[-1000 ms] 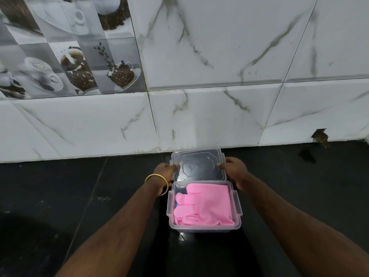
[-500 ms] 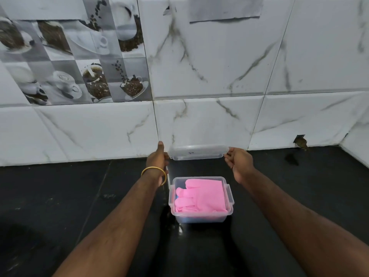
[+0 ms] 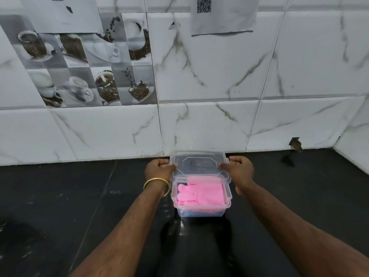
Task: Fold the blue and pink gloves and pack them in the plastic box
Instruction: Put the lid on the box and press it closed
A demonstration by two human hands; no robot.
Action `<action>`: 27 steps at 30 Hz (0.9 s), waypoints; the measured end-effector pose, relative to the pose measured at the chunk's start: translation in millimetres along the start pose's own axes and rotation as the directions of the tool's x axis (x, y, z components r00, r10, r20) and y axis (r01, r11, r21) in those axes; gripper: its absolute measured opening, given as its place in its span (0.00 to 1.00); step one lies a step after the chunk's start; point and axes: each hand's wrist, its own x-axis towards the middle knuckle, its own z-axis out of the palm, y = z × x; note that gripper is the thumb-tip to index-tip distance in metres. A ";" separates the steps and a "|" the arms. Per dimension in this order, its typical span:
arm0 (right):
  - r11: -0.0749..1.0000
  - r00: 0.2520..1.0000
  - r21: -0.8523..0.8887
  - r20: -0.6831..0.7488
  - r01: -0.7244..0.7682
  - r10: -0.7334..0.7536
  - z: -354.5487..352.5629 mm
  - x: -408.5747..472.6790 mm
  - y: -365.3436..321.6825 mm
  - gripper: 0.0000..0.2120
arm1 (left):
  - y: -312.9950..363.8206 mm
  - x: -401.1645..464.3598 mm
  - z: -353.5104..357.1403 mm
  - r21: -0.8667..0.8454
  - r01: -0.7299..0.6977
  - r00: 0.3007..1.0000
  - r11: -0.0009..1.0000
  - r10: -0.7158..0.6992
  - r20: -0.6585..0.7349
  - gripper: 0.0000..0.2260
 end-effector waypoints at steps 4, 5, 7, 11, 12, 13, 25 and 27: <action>0.995 0.996 -0.092 -0.085 -0.031 0.023 -5.7 -12.4 17.1 0.16 | -17.2 -21.2 -4.4 0.141 0.002 1.000 0.990 -0.005 0.019 0.10; 0.994 0.994 -0.102 -0.104 -0.043 0.032 -7.0 -14.8 21.2 0.15 | -22.0 -26.1 -4.6 0.170 0.001 1.000 0.985 -0.004 0.021 0.09; 0.990 0.991 -0.123 -0.122 -0.063 0.048 -10.0 -18.7 29.8 0.14 | -31.2 -34.1 -4.4 0.233 -0.012 1.000 0.972 0.005 0.028 0.08; 0.984 0.991 -0.148 -0.105 -0.097 0.082 -11.2 -21.6 43.9 0.12 | -44.4 -41.9 -6.9 0.318 -0.016 0.999 0.948 0.005 0.036 0.08; 0.982 0.991 -0.154 -0.100 -0.107 0.092 -10.0 -22.0 46.8 0.12 | -46.4 -42.4 -7.9 0.330 -0.013 1.000 0.944 0.004 0.026 0.07; 0.980 0.990 -0.160 -0.097 -0.117 0.102 -8.5 -22.5 49.5 0.11 | -48.0 -42.4 -8.6 0.343 -0.007 1.000 0.939 0.001 0.017 0.07; 0.975 0.996 -0.207 -0.066 -0.077 0.064 -9.0 -16.5 60.2 0.09 | -53.7 -26.8 0.7 0.397 -0.003 0.998 0.918 -0.022 0.058 0.10; 0.978 0.998 -0.204 -0.043 -0.048 0.040 -10.2 -15.0 62.1 0.09 | -57.0 -23.5 1.5 0.404 -0.007 0.998 0.915 -0.019 0.059 0.10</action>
